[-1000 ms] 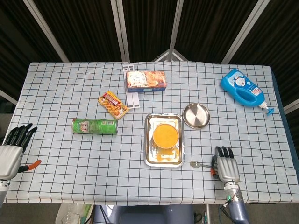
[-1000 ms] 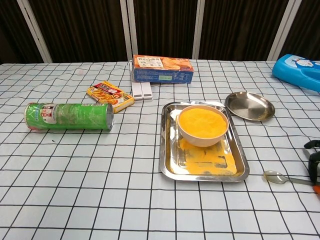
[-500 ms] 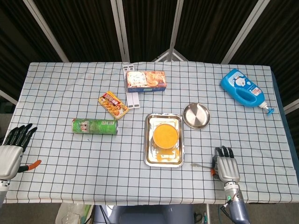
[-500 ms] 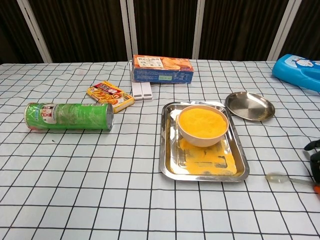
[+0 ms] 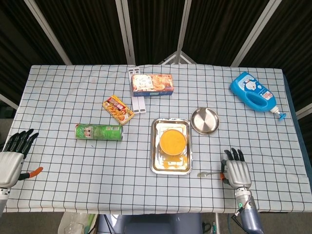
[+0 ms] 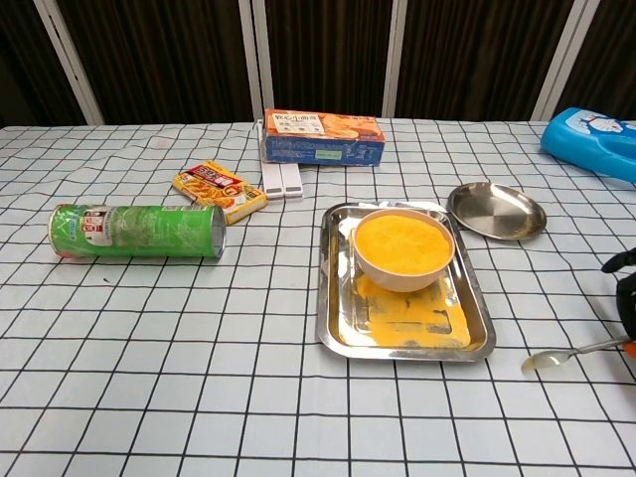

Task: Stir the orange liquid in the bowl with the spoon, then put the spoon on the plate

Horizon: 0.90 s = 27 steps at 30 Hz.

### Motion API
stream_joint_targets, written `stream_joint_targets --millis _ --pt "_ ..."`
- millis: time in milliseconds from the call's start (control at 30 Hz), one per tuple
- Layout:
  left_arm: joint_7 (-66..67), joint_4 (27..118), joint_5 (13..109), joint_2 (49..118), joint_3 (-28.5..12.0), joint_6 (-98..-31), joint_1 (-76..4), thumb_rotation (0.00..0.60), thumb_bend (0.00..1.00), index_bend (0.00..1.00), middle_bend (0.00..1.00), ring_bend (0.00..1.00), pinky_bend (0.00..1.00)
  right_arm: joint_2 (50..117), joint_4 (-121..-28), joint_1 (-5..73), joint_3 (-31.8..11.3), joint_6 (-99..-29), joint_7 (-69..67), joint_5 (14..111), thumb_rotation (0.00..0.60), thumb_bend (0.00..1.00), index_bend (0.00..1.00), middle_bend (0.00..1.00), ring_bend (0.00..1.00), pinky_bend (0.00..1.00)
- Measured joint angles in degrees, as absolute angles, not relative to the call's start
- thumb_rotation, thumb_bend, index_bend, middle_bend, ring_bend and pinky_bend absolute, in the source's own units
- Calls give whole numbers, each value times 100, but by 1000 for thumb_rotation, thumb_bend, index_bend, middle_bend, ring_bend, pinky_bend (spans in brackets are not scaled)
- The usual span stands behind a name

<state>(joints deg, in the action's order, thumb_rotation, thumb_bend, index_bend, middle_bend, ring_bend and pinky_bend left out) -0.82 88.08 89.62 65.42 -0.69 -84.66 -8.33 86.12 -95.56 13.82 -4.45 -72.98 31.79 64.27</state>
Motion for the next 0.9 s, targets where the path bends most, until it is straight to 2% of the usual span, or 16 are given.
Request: stream_joint_targets --millis 200,533,900 --pt "-87 8817 8967 6539 -71 -8456 -833 600 0 0 0 0 0 8545 -9691 1427 -481 -7322 3189 6439 600 497 671 186 0 0" --pt "-109 8807 8969 6542 -83 -8451 -835 600 0 0 0 0 0 8337 -10115 1626 -740 -7410 3319 6483 600 526 691 197 0 0" --pt "-107 8796 8947 6541 -94 -8358 -880 600 0 0 0 0 0 8149 -10683 2374 -1542 -7373 4076 6054 600 527 691 197 0 0"
